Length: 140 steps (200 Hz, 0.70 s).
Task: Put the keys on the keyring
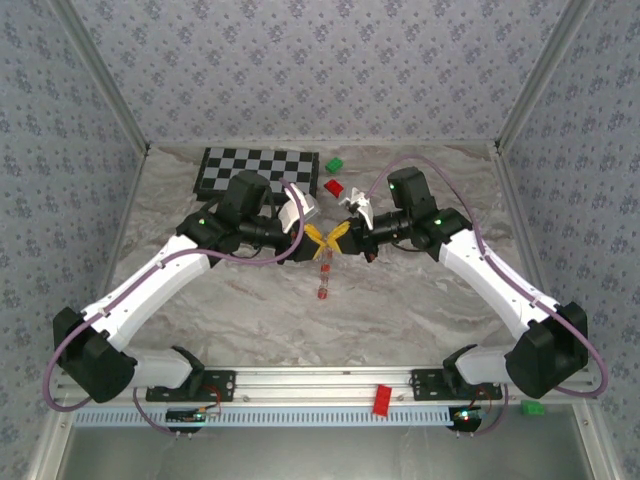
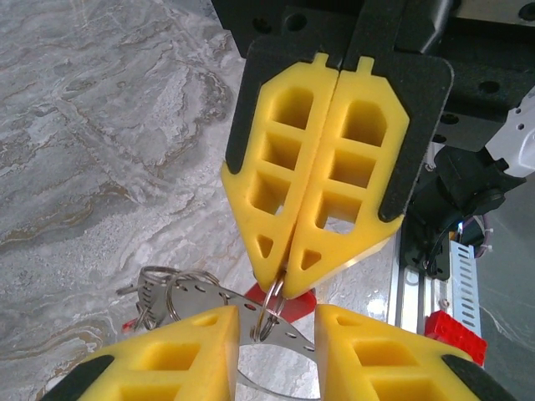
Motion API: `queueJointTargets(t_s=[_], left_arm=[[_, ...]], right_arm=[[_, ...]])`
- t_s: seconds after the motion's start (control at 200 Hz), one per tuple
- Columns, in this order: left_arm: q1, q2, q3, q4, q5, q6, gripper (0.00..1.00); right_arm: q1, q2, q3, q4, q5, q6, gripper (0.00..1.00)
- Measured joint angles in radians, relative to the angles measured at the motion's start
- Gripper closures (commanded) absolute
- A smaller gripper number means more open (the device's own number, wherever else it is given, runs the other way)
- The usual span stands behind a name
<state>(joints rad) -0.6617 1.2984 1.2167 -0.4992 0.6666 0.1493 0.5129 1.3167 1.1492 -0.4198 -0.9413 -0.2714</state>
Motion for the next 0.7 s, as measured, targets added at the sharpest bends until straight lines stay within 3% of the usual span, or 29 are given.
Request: queueJointTargets(t_s=[0.355,0.7], left_arm=[[0.001,0.0,0.001,0.004,-0.04,-0.003,0.76],[0.007,0.034,0.028,-0.01,0.003,-0.005,0.79]], right_arm=[[0.0,0.0,0.0,0.0,-0.01,0.0,1.0],[-0.001,0.0,0.0,0.0,-0.016,-0.003,1.0]])
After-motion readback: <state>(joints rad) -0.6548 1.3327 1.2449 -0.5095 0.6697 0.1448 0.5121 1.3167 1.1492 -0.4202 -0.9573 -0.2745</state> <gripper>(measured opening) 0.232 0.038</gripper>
